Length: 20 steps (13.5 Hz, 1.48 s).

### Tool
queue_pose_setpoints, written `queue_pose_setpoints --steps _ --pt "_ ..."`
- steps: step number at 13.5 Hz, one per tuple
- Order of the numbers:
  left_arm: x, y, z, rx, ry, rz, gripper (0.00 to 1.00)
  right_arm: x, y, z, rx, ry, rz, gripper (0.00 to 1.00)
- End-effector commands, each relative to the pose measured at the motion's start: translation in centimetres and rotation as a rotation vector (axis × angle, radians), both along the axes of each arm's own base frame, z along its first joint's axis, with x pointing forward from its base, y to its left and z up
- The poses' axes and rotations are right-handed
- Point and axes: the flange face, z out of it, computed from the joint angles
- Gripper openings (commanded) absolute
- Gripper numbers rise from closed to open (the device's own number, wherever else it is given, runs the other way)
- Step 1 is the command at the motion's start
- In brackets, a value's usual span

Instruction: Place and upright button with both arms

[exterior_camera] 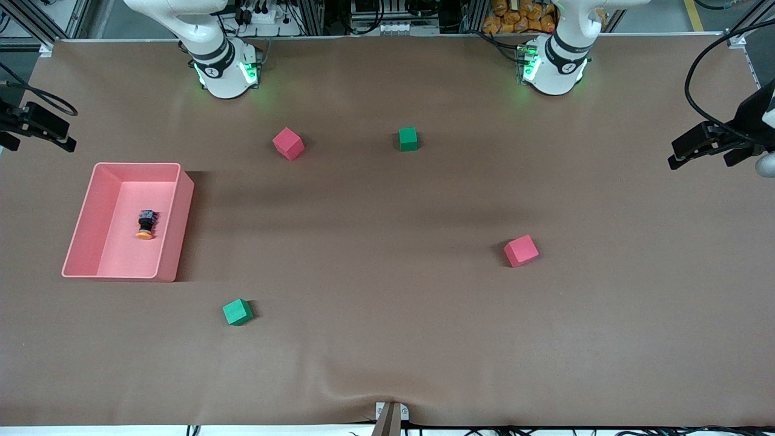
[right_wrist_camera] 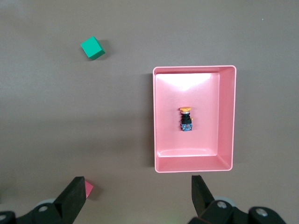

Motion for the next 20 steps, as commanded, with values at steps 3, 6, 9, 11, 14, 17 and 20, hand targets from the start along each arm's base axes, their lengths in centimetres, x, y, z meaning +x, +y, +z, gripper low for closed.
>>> queue_pose_setpoints --steps 3,6,9,11,14,17,20 --pt "0.0 0.4 0.4 0.016 -0.015 -0.009 1.0 0.3 -0.3 0.2 -0.011 0.0 -0.009 1.0" --pt "0.0 0.2 0.4 0.015 -0.015 -0.001 1.0 0.2 0.0 0.1 -0.013 0.009 -0.005 1.0" --pt "0.3 0.6 0.0 0.017 -0.007 0.007 1.0 0.5 -0.4 -0.6 -0.016 0.026 -0.01 1.0" --pt "0.2 0.5 0.1 0.017 -0.009 0.002 1.0 1.3 -1.1 -1.9 -0.025 0.048 -0.006 1.0" --pt "0.2 0.5 0.2 0.047 -0.01 -0.012 1.0 3.4 -6.1 -6.7 -0.039 0.118 -0.066 1.0" --pt "0.2 0.5 0.4 0.059 -0.015 -0.022 1.0 5.0 -9.3 -12.6 -0.032 0.185 0.029 1.0" --pt "0.2 0.7 0.3 0.059 -0.012 -0.019 1.0 5.5 -11.6 -18.5 -0.054 0.173 0.046 1.0"
